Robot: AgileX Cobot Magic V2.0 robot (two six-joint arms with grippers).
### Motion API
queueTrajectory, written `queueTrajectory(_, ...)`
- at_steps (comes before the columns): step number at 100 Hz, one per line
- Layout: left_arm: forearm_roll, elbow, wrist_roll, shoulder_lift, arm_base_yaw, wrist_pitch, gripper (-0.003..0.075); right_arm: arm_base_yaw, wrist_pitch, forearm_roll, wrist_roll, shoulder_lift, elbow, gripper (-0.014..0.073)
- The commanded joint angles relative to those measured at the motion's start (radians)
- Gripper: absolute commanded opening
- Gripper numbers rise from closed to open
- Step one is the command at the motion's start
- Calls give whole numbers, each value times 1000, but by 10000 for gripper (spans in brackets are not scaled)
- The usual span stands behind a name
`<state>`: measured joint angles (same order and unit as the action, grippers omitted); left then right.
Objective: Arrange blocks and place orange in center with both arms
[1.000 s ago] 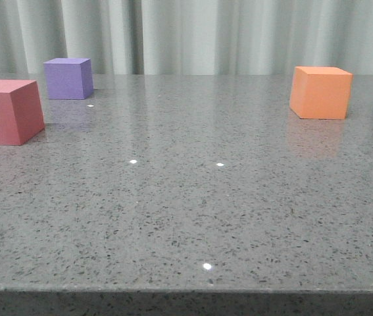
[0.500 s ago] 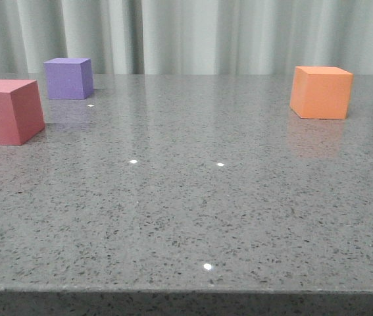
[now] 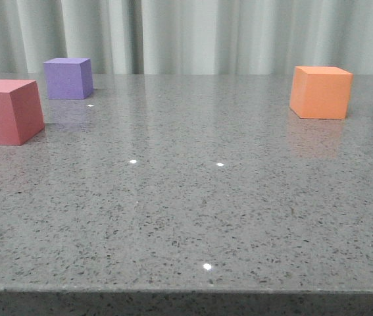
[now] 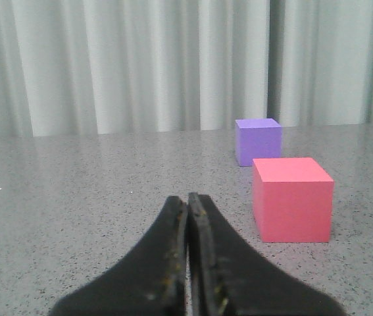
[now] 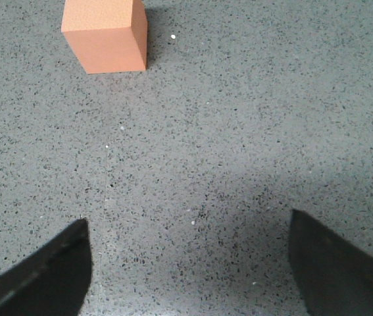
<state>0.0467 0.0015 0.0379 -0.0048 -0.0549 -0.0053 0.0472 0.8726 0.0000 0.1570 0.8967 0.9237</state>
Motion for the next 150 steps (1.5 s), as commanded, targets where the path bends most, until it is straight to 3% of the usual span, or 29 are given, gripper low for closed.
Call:
queueTrajectory(1, 1, 43, 4, -31, 1, -81, -19, -4, -65, 12, -3, -3, 36, 654)
queueTrajectory(23, 1, 43, 4, -31, 1, -81, -19, 43, -71, 46, -36, 75, 124, 654)
queueTrajectory(46, 1, 43, 4, -31, 1, -81, -19, 118, -75, 46, -36, 302, 293, 654)
queueTrajectory(95, 1, 43, 4, -31, 1, -81, -19, 127, -49, 36, -36, 744, 658, 654)
queueTrajectory(130, 1, 43, 4, -31, 1, -81, -19, 127, -43, 11, -36, 893, 706, 652)
queueTrajectory(140, 1, 43, 4, -31, 1, -81, -19, 127, -45, 10, -35, 907, 706, 591)
queueTrajectory(150, 1, 43, 4, -31, 1, -81, -19, 127, -46, 10, -35, 908, 707, 456)
